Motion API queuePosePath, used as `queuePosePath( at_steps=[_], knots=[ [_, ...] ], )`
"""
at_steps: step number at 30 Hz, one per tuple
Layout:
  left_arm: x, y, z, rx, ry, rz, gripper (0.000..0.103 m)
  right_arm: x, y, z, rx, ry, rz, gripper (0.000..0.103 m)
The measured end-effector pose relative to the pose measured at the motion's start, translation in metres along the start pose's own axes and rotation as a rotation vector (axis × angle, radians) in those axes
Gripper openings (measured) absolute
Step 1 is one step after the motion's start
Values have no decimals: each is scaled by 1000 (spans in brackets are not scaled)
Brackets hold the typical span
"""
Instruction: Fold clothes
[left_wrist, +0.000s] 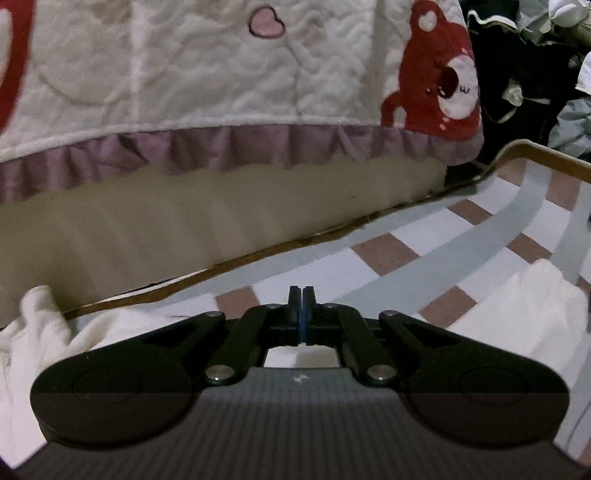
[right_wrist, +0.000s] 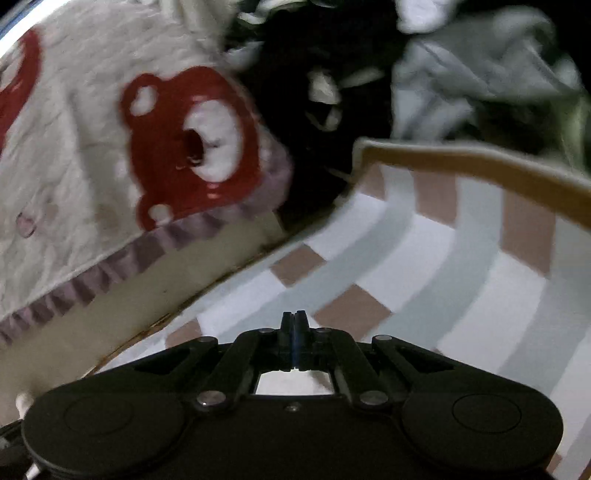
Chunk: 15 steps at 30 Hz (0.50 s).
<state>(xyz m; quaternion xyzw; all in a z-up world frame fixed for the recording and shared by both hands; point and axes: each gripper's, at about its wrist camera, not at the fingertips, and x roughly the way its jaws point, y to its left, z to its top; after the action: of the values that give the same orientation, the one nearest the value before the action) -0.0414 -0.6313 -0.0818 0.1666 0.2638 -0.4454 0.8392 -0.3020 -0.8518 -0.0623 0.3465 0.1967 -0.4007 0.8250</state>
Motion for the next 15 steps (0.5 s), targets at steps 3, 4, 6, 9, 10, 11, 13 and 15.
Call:
queuePosePath(
  at_steps=[3, 4, 6, 9, 10, 11, 13, 15],
  knots=[
    [13, 3, 3, -81, 106, -161, 6, 29, -1, -14, -43, 151, -48, 10],
    [15, 1, 1, -96, 125, -186, 9, 35, 6, -17, -86, 175, -62, 17],
    [18, -8, -4, -72, 144, -197, 33, 45, 15, -20, -136, 195, -54, 47],
    [23, -21, -11, -15, 174, -190, 46, 59, 16, -22, -82, 200, 2, 64],
    [26, -22, -13, -9, 189, -193, 47, 64, 17, -23, -75, 202, -7, 66],
    [28, -23, -15, -4, 206, -196, 53, 68, 20, -25, -98, 205, -51, 66],
    [34, -23, -18, -3, 248, -215, 63, 79, 29, -31, -172, 229, -140, 66],
    [37, -24, -23, 1, 272, -224, 65, 87, 34, -38, -239, 256, -207, 66]
  ],
)
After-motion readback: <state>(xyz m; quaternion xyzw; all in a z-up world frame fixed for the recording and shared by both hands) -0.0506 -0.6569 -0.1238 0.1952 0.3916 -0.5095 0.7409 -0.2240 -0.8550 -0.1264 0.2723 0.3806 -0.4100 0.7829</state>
